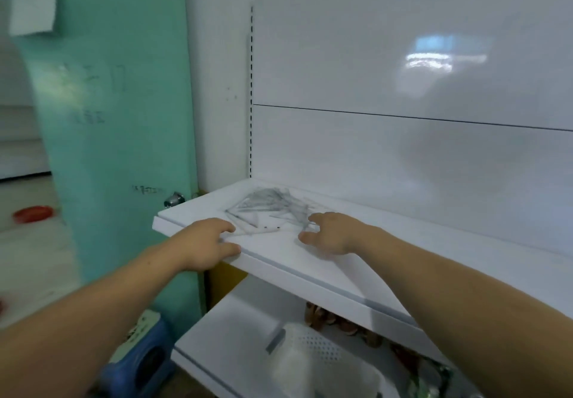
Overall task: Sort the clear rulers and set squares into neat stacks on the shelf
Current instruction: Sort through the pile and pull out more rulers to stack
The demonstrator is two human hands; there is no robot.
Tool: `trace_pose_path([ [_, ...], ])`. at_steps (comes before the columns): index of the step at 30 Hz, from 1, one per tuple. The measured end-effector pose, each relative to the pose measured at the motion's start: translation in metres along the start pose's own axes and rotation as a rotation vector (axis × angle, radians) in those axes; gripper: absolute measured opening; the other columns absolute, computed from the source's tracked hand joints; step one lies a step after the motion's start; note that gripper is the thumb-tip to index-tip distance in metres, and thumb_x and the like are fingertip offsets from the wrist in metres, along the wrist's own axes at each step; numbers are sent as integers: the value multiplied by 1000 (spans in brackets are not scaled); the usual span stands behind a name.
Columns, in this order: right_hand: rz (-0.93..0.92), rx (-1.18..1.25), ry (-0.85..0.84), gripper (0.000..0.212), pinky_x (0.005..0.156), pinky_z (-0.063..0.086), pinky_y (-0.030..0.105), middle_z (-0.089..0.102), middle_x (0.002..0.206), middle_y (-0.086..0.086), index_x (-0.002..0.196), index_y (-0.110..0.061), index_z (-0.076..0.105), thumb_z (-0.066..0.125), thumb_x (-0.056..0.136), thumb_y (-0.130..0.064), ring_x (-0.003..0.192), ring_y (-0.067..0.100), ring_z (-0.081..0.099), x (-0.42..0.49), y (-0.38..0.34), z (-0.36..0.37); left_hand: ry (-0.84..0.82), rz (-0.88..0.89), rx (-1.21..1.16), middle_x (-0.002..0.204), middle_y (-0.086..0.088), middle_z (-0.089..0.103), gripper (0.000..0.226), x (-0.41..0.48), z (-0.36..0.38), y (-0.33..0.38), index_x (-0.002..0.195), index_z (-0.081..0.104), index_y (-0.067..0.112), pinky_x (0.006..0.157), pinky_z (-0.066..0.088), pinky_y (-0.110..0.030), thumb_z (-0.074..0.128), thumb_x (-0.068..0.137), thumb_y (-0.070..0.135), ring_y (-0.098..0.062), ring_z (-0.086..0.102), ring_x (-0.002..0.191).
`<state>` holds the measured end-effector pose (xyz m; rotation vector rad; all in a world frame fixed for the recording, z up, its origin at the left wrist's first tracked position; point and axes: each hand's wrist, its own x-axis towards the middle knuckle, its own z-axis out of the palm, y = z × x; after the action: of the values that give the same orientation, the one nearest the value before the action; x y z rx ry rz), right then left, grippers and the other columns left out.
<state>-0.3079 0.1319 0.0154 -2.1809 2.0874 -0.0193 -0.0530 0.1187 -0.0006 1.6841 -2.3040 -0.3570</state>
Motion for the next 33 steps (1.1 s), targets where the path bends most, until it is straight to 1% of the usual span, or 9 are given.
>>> trace_pose_path([
  [9, -89, 1, 74, 65, 109, 32, 38, 37, 148, 8, 144, -21, 34, 38, 91, -59, 134, 27, 38, 126, -33, -6, 61, 30, 42, 147, 6, 40, 57, 84, -6, -45, 137, 43, 27, 109, 32, -33, 51, 88, 55, -15, 40, 131],
  [12, -75, 4, 34, 69, 111, 28, 36, 30, 153, 8, 148, -19, 27, 37, 93, -58, 138, 27, 32, 164, -35, -9, 54, -15, 47, 151, 4, 34, 62, 122, -5, -52, 142, 36, 26, 109, 30, -33, 45, 90, 58, -18, 35, 136],
  [14, -61, -27, 16, 65, 106, 32, 35, 37, 147, 12, 143, -14, 35, 38, 94, -56, 132, 29, 38, 185, -38, -10, 49, -60, 81, 152, 1, 32, 65, 145, -4, -56, 145, 31, 24, 109, 31, -35, 41, 91, 59, -22, 34, 136],
  [17, -59, -3, 48, 50, 92, 42, 33, 53, 129, 15, 122, -6, 54, 44, 94, -46, 114, 28, 52, 207, -41, -14, 37, -71, 176, 143, -5, 44, 54, 170, -5, -62, 141, 39, 24, 102, 38, -36, 44, 93, 48, -26, 43, 126],
  [21, -32, 135, 68, 42, 88, 49, 37, 64, 117, 17, 115, 1, 63, 58, 89, -32, 102, 28, 61, 222, -38, -19, 29, -33, 112, 123, -3, 59, 39, 188, -11, -75, 131, 51, 20, 88, 43, -27, 51, 92, 21, -22, 55, 109],
  [25, 8, 367, 151, 18, 63, 46, 24, 64, 88, 2, 96, -8, 67, 58, 91, -23, 72, 15, 57, 219, -34, -17, -9, 78, 35, 137, -1, 48, 47, 194, -15, -77, 132, 50, 26, 100, 39, -30, 53, 89, 45, -19, 48, 120],
  [27, 47, 490, 243, 14, 60, 45, 25, 61, 78, 0, 88, -10, 64, 55, 92, -20, 71, 19, 58, 212, -30, -16, -121, 166, 44, 142, 5, 41, 59, 190, -14, -77, 134, 47, 32, 108, 31, -32, 57, 82, 58, -15, 36, 131],
  [30, 83, 504, 336, 16, 68, 46, 29, 62, 82, 2, 90, -15, 58, 46, 97, -24, 79, 26, 62, 199, -23, -16, -189, 270, 80, 140, 11, 41, 52, 185, -18, -83, 131, 50, 36, 109, 29, -30, 58, 83, 55, -10, 33, 130],
  [33, 160, 518, 342, 17, 61, 42, 27, 57, 81, -3, 106, -19, 54, 40, 98, -23, 74, 19, 55, 181, -24, -12, -158, 352, 61, 131, 10, 49, 36, 185, -22, -93, 125, 58, 29, 101, 32, -21, 56, 90, 39, -8, 42, 123],
])
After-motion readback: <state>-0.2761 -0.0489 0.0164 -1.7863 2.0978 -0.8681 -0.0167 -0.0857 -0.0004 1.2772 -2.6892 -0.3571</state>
